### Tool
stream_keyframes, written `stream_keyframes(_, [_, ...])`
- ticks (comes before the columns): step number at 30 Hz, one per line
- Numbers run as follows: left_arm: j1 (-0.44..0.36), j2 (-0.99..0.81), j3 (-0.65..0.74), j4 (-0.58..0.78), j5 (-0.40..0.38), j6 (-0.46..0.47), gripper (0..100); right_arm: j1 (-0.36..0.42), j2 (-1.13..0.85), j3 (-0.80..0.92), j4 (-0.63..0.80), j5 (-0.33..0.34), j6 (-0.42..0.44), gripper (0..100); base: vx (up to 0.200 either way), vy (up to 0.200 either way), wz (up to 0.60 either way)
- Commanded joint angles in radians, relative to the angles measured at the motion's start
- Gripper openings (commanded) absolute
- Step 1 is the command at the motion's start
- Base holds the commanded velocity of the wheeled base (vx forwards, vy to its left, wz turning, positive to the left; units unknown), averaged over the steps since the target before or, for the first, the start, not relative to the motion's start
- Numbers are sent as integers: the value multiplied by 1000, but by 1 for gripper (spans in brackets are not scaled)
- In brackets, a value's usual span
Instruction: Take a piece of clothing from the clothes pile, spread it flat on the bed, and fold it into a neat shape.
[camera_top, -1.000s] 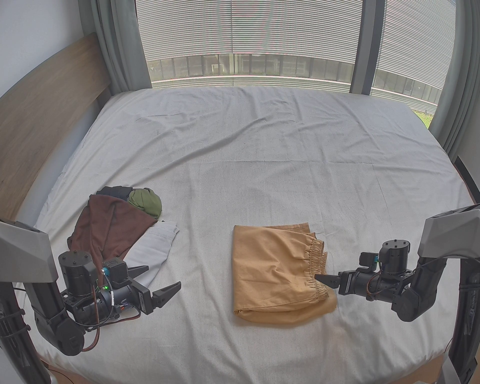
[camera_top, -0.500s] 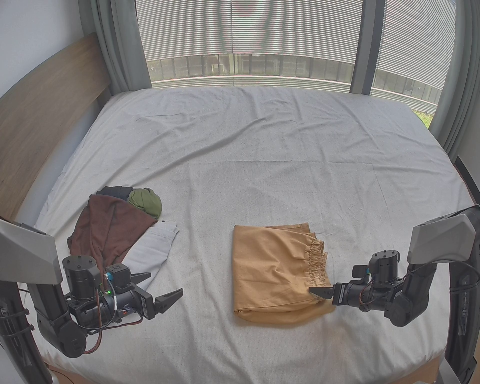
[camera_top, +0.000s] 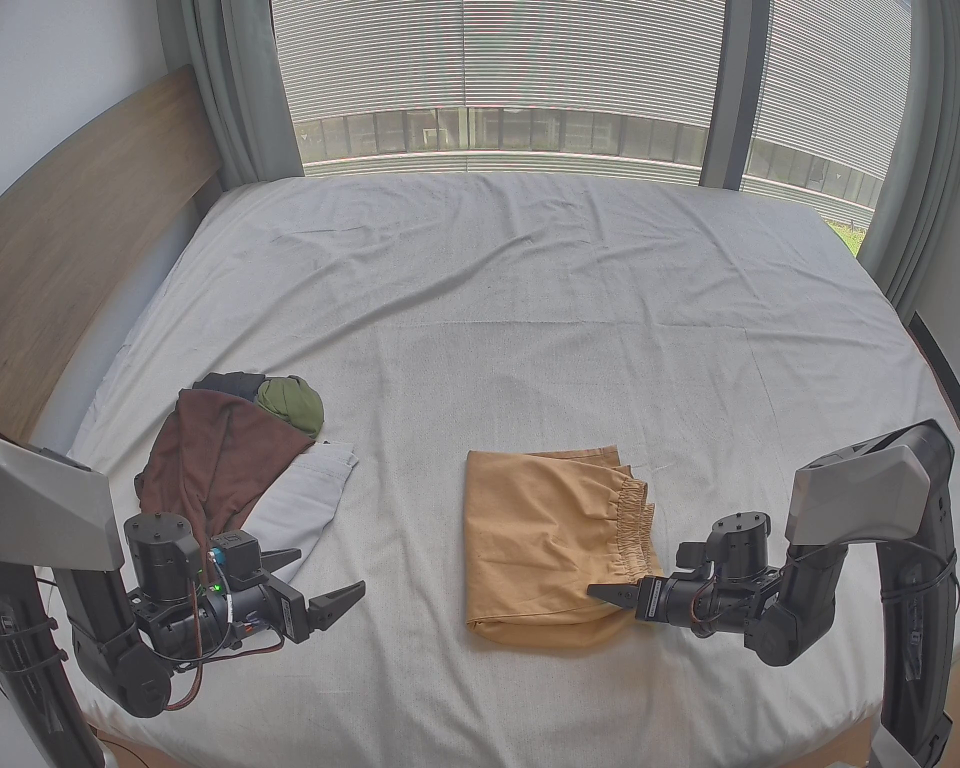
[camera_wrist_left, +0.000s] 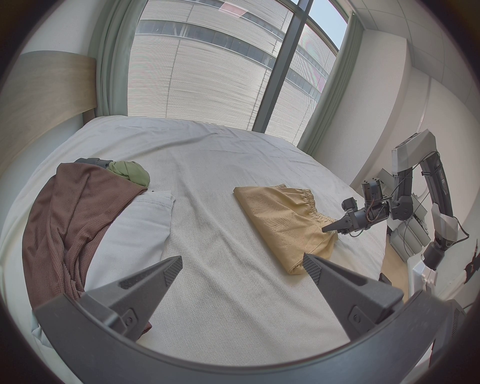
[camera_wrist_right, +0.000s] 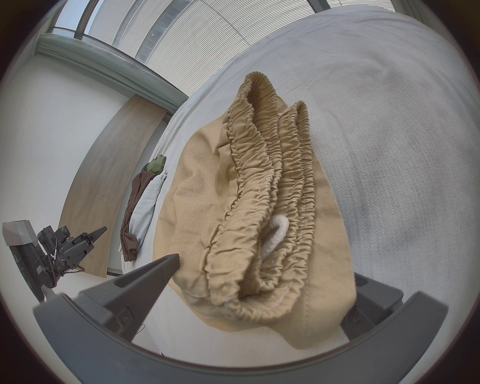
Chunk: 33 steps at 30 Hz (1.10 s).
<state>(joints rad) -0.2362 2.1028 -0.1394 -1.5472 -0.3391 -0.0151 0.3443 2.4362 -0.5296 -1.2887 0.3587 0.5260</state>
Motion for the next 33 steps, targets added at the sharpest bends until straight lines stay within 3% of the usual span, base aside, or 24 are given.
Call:
stream_keyframes(1, [0,0,1,-1,0,1,100,4,14,-18,-3,-1,3,100,0,0,0])
stream_keyframes(12, [0,3,1,-1,0,1,100,4,14,-24,-15,-7,3,100,0,0,0])
stream_keyframes(13, [0,3,1,-1,0,1,100,4,14,-24,-15,-7,3,0,0,0,0])
stream_keyframes(20, [6,-3,1,-1,-12,-3,100,36,0,0,-54,2,5,0,0,0,0])
stream_keyframes(28, [14,-29,0,-1,-12,0,100,114,-48,37,-241,37,49,0,0,0,0])
stream_keyframes(33, [35,-36,-2,-2,-12,0,100,133,-82,5,-251,52,58,0,0,0,0])
